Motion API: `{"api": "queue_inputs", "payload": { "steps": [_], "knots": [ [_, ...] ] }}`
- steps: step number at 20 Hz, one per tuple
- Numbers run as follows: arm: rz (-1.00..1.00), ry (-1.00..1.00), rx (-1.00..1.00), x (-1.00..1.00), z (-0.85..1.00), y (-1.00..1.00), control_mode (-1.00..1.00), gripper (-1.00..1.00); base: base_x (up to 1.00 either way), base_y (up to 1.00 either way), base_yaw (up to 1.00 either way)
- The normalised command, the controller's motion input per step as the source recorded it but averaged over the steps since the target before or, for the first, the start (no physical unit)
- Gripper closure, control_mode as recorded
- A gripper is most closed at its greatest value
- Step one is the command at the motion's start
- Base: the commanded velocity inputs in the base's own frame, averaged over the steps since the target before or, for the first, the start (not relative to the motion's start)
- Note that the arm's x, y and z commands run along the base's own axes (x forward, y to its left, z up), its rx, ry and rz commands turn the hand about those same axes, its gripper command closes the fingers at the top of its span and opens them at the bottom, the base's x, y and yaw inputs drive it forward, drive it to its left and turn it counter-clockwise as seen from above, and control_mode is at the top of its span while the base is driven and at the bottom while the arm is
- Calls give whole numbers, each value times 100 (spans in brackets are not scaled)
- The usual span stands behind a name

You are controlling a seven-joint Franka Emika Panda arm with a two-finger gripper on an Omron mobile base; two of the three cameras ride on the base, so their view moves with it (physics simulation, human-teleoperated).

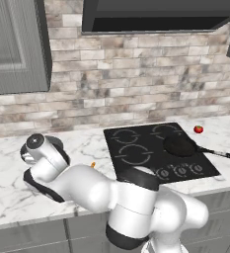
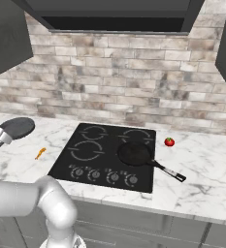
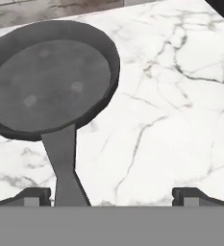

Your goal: Place both pans onto different burners. Then place the tomato and the shrimp on different pans.

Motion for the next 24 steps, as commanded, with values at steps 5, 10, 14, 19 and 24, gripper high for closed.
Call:
{"api": "queue_inputs", "payload": {
  "steps": [5, 10, 14, 19, 24],
  "knots": [
    [2, 1, 0, 22, -20, 7, -100, -100, 0, 0, 0],
    [0, 4, 0, 3, -13, 21, -100, -100, 0, 0, 0],
    [0, 4, 0, 0, -15, 30, -100, -100, 0, 0, 0],
    [0, 2, 0, 11, -8, 10, -100, -100, 0, 0, 0],
    [0, 0, 0, 21, -2, 3, -100, -100, 0, 0, 0]
  ]
}}
